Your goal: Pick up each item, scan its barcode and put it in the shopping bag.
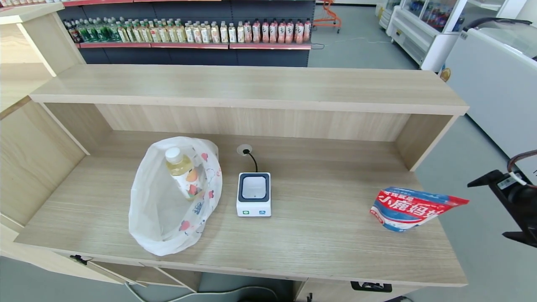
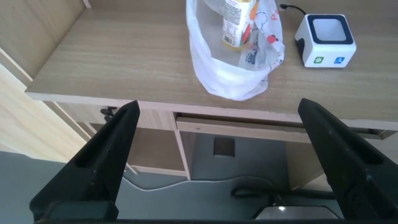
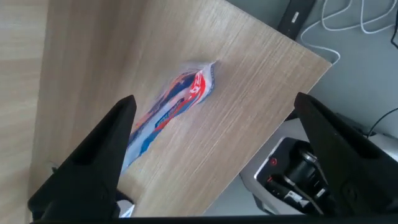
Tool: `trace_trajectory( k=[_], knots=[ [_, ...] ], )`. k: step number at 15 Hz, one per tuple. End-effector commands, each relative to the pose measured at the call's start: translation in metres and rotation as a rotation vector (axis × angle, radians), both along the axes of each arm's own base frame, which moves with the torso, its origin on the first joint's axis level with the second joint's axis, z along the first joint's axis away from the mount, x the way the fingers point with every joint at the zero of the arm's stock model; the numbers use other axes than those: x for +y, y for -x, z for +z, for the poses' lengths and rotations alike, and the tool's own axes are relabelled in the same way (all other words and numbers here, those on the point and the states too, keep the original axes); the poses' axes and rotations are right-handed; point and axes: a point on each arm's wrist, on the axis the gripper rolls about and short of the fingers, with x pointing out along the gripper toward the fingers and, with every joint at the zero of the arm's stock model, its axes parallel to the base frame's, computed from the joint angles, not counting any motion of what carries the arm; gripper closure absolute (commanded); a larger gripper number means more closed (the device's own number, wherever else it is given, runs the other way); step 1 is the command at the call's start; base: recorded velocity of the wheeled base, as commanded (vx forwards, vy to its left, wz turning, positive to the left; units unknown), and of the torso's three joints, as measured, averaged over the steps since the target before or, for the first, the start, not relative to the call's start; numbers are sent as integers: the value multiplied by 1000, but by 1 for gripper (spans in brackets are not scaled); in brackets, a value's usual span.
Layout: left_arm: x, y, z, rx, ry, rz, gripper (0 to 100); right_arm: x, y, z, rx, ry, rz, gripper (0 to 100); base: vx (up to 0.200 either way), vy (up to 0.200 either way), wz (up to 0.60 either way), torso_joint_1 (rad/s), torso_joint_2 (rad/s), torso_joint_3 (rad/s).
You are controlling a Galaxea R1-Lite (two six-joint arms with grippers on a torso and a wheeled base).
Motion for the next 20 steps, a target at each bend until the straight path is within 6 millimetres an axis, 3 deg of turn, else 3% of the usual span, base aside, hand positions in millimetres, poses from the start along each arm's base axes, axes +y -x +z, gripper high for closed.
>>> trace_trajectory(
  k=[1, 5, 11, 12, 15, 20],
  knots=[
    [0, 0, 0, 0, 0, 0, 0, 8, -26, -40, 124, -7, 41, 0, 0, 0, 0, 0, 0, 0],
    [0, 0, 0, 1, 0, 0, 0, 34, -58, -55, 44, 6, 140, 0, 0, 0, 0, 0, 0, 0],
    [0, 0, 0, 1, 0, 0, 0, 49, -89, -96, 95, 58, 155, 0, 0, 0, 0, 0, 0, 0],
    [0, 0, 0, 0, 0, 0, 0, 50, -93, -99, 89, 76, 168, 100, 0, 0, 0, 0, 0, 0],
    [0, 0, 0, 0, 0, 0, 0, 51, -103, -100, 67, 150, 231, 100, 0, 0, 0, 0, 0, 0],
    [0, 0, 0, 1, 0, 0, 0, 50, -100, -90, 74, 303, 316, 100, 0, 0, 0, 0, 0, 0]
  ],
)
